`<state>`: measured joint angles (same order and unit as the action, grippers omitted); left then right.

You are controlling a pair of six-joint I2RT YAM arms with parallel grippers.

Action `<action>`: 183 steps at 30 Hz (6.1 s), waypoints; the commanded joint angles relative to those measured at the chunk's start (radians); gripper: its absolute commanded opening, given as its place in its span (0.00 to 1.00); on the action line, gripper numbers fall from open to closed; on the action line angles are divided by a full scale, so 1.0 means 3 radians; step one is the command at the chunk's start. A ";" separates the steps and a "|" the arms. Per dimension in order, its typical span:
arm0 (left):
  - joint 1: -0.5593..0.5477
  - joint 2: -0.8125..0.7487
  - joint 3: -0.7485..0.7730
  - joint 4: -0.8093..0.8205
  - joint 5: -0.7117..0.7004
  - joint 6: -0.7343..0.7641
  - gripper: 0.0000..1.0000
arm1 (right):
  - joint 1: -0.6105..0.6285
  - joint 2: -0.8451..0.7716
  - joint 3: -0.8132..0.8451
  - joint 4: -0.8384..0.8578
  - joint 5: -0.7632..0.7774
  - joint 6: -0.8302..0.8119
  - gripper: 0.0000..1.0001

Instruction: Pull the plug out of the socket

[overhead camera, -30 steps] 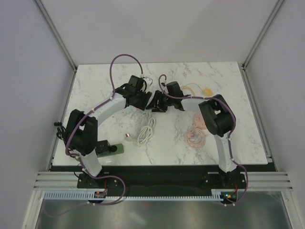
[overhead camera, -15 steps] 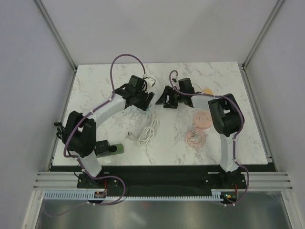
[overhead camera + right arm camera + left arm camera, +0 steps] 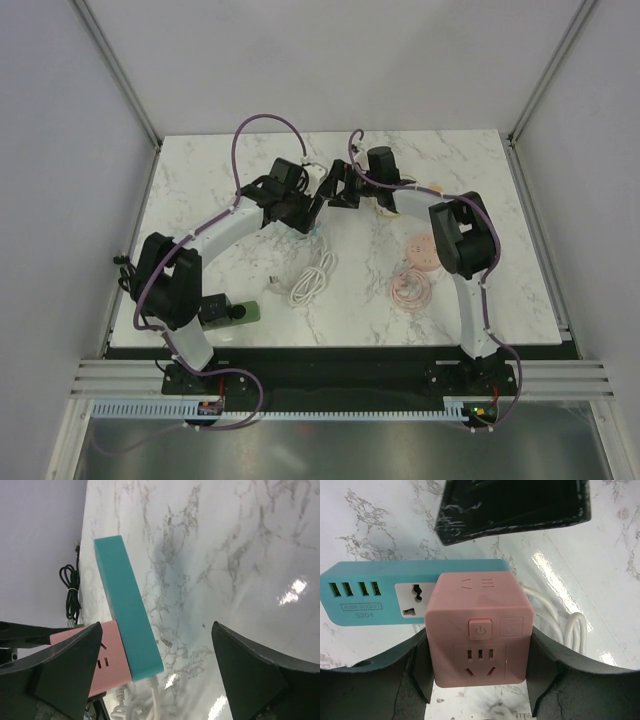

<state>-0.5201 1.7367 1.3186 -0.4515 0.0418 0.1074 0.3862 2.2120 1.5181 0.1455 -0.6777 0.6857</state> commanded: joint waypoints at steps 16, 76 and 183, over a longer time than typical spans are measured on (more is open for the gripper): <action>-0.0061 -0.0144 0.0084 0.0037 0.0295 0.0169 0.02 | 0.0344 0.0741 0.0493 0.0711 -0.0906 0.0199 0.87; -0.0041 -0.1268 -0.0805 0.1274 -0.0910 -0.0041 0.02 | 0.0543 0.1263 0.0835 0.0052 -0.0589 0.0112 0.54; 0.1028 -0.2817 -0.1061 -0.0969 -0.1198 -0.2684 1.00 | 0.1524 -0.1319 -0.1138 -0.0117 0.1451 -0.1421 0.98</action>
<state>-0.2184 0.9955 1.0424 -0.6689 -0.3298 -0.5720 0.8017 1.8492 1.1419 0.0715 -0.2131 0.3309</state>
